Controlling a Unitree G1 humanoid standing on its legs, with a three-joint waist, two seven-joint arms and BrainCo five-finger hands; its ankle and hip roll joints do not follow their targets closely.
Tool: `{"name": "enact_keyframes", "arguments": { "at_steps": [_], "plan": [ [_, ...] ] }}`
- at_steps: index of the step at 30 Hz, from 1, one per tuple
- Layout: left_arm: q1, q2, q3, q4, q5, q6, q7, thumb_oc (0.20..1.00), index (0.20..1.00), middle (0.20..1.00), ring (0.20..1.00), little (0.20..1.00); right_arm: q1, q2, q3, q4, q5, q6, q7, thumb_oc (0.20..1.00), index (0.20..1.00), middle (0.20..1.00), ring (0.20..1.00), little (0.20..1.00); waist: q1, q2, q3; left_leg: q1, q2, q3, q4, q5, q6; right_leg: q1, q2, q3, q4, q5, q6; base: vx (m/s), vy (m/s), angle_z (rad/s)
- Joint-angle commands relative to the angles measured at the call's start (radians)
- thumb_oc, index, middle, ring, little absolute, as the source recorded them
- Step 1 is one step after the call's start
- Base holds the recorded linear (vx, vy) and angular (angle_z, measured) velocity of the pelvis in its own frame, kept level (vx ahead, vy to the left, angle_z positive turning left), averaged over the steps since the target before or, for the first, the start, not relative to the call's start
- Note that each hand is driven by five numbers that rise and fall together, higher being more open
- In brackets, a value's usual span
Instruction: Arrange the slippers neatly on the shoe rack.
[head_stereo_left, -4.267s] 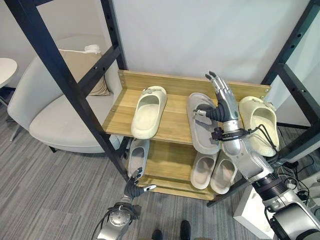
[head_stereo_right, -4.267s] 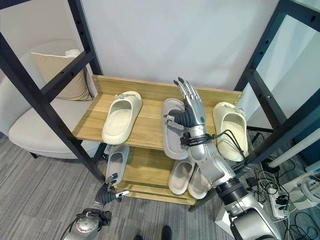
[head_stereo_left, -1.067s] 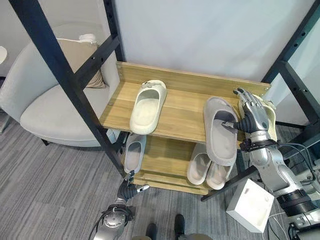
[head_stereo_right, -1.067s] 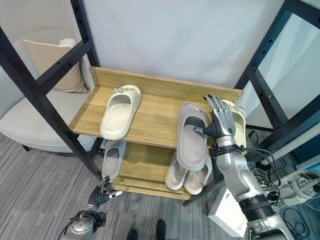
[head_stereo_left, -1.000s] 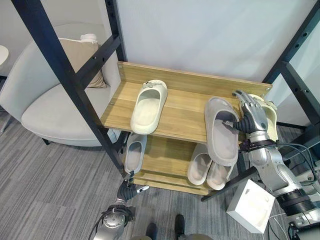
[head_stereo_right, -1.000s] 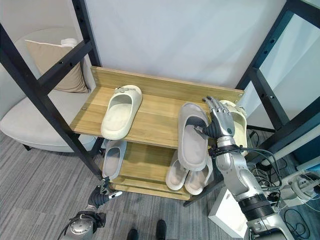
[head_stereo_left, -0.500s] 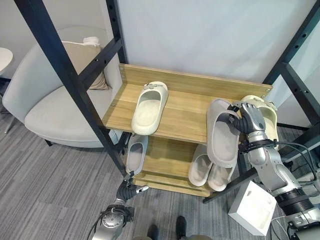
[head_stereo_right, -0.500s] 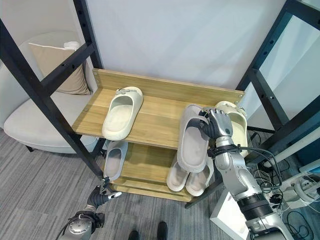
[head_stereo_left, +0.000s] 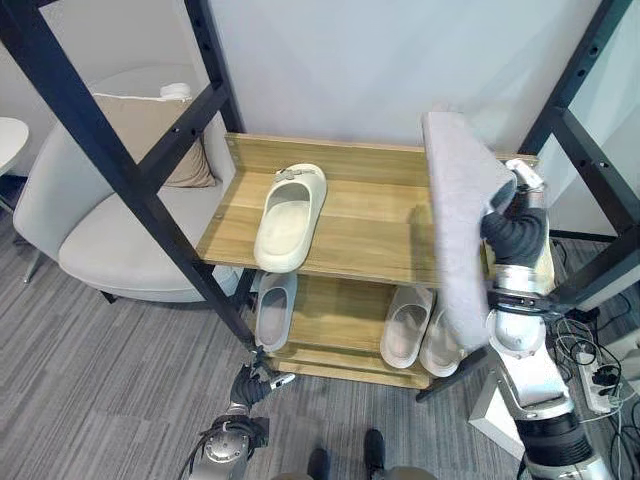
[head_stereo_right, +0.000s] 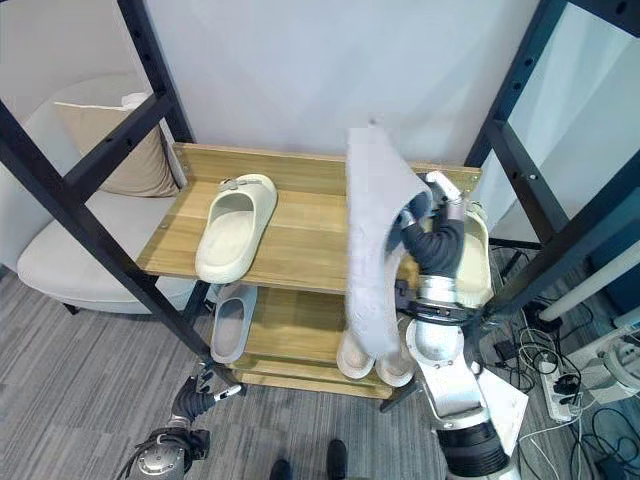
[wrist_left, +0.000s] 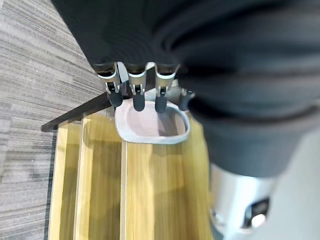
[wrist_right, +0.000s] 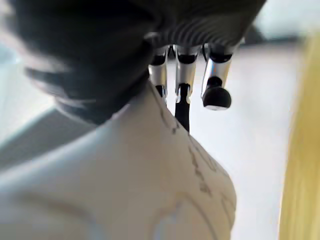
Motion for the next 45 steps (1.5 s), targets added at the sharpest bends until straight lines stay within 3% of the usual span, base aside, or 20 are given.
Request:
{"name": "enact_keyframes", "arguments": {
  "at_steps": [1,5,9,11,13,14,15,17,24,26,27,28,29,33,40,45],
  "plan": [
    [-0.061,0.024,0.013,0.016,-0.031,-0.024,-0.014,1.0,1.0,1.0,1.0,1.0,-0.047,-0.004,0.022,-0.078,0.296,-0.092,0.197,0.2,0.2,0.2,0.2,0.2,0.007,-0.013,-0.005,0.021,0.01,-0.044,-0.007,-0.148,0.001,0.152,-0.034,-0.01,0.002,-0.266,0.019,0.0,0.0,0.0],
    [-0.068,0.019,0.019,0.024,-0.041,-0.047,-0.019,1.0,1.0,1.0,1.0,1.0,-0.076,-0.007,0.194,-0.086,0.439,-0.023,0.36,0.2,0.2,0.2,0.2,0.2,0.018,-0.01,-0.004,0.021,0.012,-0.045,-0.007,-0.145,-0.006,0.154,-0.035,-0.015,0.002,-0.265,0.015,0.0,0.0,0.0],
    [-0.076,0.017,0.022,0.035,-0.037,-0.06,-0.027,1.0,1.0,1.0,1.0,1.0,-0.088,-0.019,0.255,-0.037,0.419,0.017,0.411,0.2,0.2,0.2,0.2,0.2,0.025,-0.009,-0.004,0.021,0.013,-0.05,-0.007,-0.143,-0.009,0.155,-0.036,-0.023,0.005,-0.268,0.012,0.0,-0.01,0.02],
    [-0.082,0.015,0.026,0.052,-0.034,-0.07,-0.032,1.0,1.0,1.0,1.0,1.0,-0.066,-0.038,0.28,0.013,0.367,0.044,0.443,0.2,0.2,0.2,0.2,0.2,0.028,-0.008,-0.001,0.023,0.013,-0.056,-0.007,-0.143,-0.01,0.157,-0.036,-0.03,0.012,-0.273,0.01,0.01,-0.015,0.05],
    [-0.084,0.012,0.033,0.065,-0.028,-0.079,-0.037,1.0,1.0,1.0,1.0,1.0,-0.037,-0.072,0.283,0.058,0.246,0.056,0.455,0.2,0.2,0.2,0.2,0.2,0.029,-0.007,0.003,0.023,0.012,-0.064,-0.007,-0.142,-0.011,0.157,-0.037,-0.038,0.018,-0.279,0.011,0.01,-0.018,0.14],
    [-0.09,0.009,0.037,0.08,-0.022,-0.088,-0.035,1.0,1.0,1.0,1.0,1.0,-0.015,-0.102,0.279,0.111,0.083,0.054,0.438,0.2,0.2,0.2,0.2,0.2,0.03,-0.004,0.01,0.022,0.013,-0.072,-0.007,-0.141,-0.011,0.155,-0.037,-0.048,0.026,-0.284,0.011,0.01,-0.012,0.18],
    [-0.09,0.009,0.037,0.08,-0.022,-0.088,-0.035,1.0,1.0,1.0,1.0,1.0,-0.015,-0.102,0.28,0.111,0.082,0.054,0.438,0.2,0.2,0.2,0.2,0.2,0.029,-0.004,0.01,0.022,0.013,-0.072,-0.007,-0.141,-0.011,0.156,-0.037,-0.048,0.027,-0.284,0.011,0.02,-0.01,0.13],
    [-0.095,0.006,0.039,0.096,-0.016,-0.094,-0.026,1.0,1.0,1.0,1.0,1.0,-0.013,-0.132,0.269,0.183,-0.152,0.042,0.376,0.2,0.2,0.2,0.2,0.2,0.032,-0.003,0.019,0.019,0.012,-0.081,-0.007,-0.14,-0.011,0.153,-0.038,-0.059,0.035,-0.291,0.011,0.02,-0.004,0.02],
    [-0.115,0.024,0.005,0.101,0.017,-0.101,0.044,1.0,1.0,1.0,1.0,1.0,-0.056,-0.15,0.224,0.403,-0.634,0.084,0.085,0.2,0.2,0.2,0.2,0.2,0.049,0.006,0.064,-0.01,0.01,-0.132,0.0,-0.129,-0.007,0.096,-0.049,-0.113,0.14,-0.335,0.013,0.01,-0.005,0.19],
    [-0.122,0.033,-0.007,0.075,0.007,-0.108,0.064,1.0,1.0,1.0,1.0,1.0,-0.102,-0.147,0.21,0.452,-0.731,0.107,-0.003,0.2,0.2,0.2,0.2,0.2,0.056,0.01,0.091,-0.052,0.002,-0.141,0.045,-0.139,-0.004,0.05,-0.057,-0.121,0.2,-0.353,0.014,-0.13,0.02,0.25],
    [-0.141,0.04,-0.017,0.041,-0.016,-0.121,0.08,1.0,1.0,1.0,1.0,1.0,-0.17,-0.146,0.209,0.502,-0.805,0.134,-0.078,0.2,0.2,0.2,0.2,0.2,0.065,0.014,0.138,-0.122,-0.013,-0.144,0.122,-0.147,-0.002,-0.013,-0.068,-0.123,0.27,-0.367,0.013,-0.16,0.028,0.22],
    [-0.141,0.04,-0.016,0.042,-0.016,-0.121,0.08,1.0,1.0,1.0,1.0,1.0,-0.172,-0.145,0.21,0.504,-0.805,0.134,-0.079,0.2,0.2,0.2,0.2,0.2,0.066,0.012,0.135,-0.127,-0.014,-0.142,0.13,-0.155,-0.002,-0.018,-0.069,-0.12,0.278,-0.373,0.013,-0.3,0.055,0.19],
    [-0.175,0.046,-0.029,0.008,-0.042,-0.137,0.098,1.0,1.0,1.0,1.0,1.0,-0.253,-0.146,0.209,0.559,-0.87,0.163,-0.153,0.2,0.2,0.2,0.2,0.2,0.077,0.021,0.189,-0.232,-0.038,-0.15,0.245,-0.169,-0.003,-0.102,-0.085,-0.126,0.368,-0.388,0.006,-0.17,0.035,0.13],
    [-0.229,0.045,-0.051,-0.058,-0.083,-0.17,0.119,1.0,1.0,1.0,1.0,1.0,-0.38,-0.165,0.222,0.668,-0.983,0.227,-0.26,0.2,0.2,0.2,0.2,0.2,0.095,0.038,0.23,-0.397,-0.072,-0.168,0.401,-0.205,-0.005,-0.26,-0.103,-0.114,0.528,-0.43,-0.006,-0.13,0.051,0.19],
    [-0.329,0.069,-0.104,-0.138,-0.098,-0.205,0.154,1.0,1.0,1.0,1.0,1.0,-0.556,-0.217,0.248,0.822,-1.037,0.328,-0.349,0.2,0.2,0.2,0.2,0.2,0.115,0.04,0.268,-0.594,-0.093,-0.171,0.518,-0.226,0.001,-0.462,-0.131,-0.095,0.677,-0.465,-0.009,-0.05,0.061,0.11],
    [-0.368,0.087,-0.135,-0.178,-0.094,-0.221,0.161,1.0,1.0,1.0,1.0,1.0,-0.657,-0.254,0.265,0.92,-1.034,0.367,-0.379,0.2,0.2,0.2,0.2,0.2,0.122,0.044,0.276,-0.664,-0.11,-0.19,0.521,-0.217,0.0,-0.531,-0.148,-0.105,0.696,-0.467,-0.005,-0.02,0.044,0.11]
  ]
}}
